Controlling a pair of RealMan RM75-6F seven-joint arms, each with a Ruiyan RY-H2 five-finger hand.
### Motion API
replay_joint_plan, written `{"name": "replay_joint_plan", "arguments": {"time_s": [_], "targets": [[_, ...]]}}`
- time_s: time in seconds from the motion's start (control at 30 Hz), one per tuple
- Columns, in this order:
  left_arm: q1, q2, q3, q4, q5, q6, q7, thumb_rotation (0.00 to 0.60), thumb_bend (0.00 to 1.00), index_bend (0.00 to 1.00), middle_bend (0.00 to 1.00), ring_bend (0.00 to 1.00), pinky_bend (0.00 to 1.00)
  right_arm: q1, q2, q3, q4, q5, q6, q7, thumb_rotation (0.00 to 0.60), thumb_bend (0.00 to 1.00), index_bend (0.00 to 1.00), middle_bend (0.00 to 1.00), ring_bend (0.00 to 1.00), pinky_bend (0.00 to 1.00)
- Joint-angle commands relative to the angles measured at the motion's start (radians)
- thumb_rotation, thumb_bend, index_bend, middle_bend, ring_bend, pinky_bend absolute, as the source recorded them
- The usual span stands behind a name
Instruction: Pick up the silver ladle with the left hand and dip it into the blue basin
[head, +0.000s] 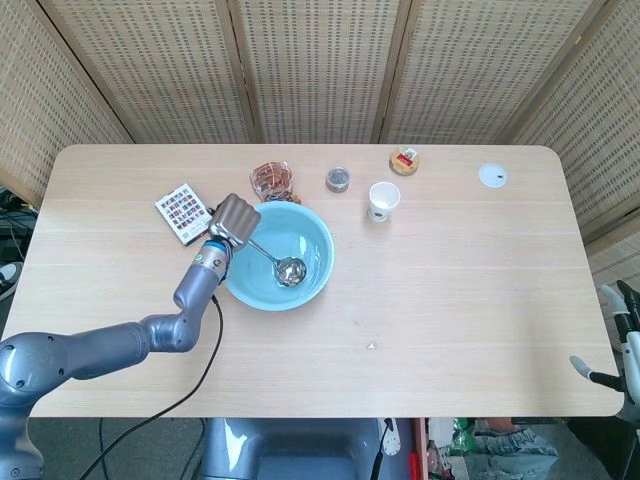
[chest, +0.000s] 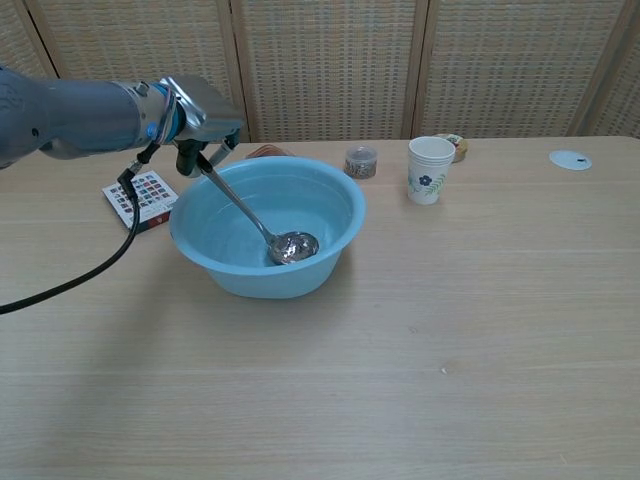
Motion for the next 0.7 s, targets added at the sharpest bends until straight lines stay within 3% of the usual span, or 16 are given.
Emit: {"name": "replay_joint_plan", "arguments": {"time_s": [0.03, 0.33, 0.7], "targets": [[-0.008, -0.010, 0.007, 0.003, -0.008, 0.010, 0.015, 0.600, 0.57, 0.89, 0.99, 0.99, 1.00, 0.000, 0.000, 0.000, 0.000, 0.000, 0.000, 0.001, 0.600, 0.00, 0.00, 0.00, 0.00, 0.00], [-0.024, -0.018, 0.007, -0.007, -0.036, 0.042, 0.040, 0.600, 0.57, 0.89, 0.99, 0.99, 1.00, -0.001, 0.002, 0.001, 0.001, 0.000, 0.000, 0.007, 0.600, 0.00, 0.00, 0.00, 0.00, 0.00], [-0.015, 0.097, -0.029, -0.117, -0.046, 0.011, -0.065, 0.600, 0.60, 0.90, 0.99, 0.99, 1.00, 0.000, 0.001, -0.001, 0.000, -0.002, -0.004, 0.003, 0.600, 0.00, 0.00, 0.00, 0.00, 0.00]]}}
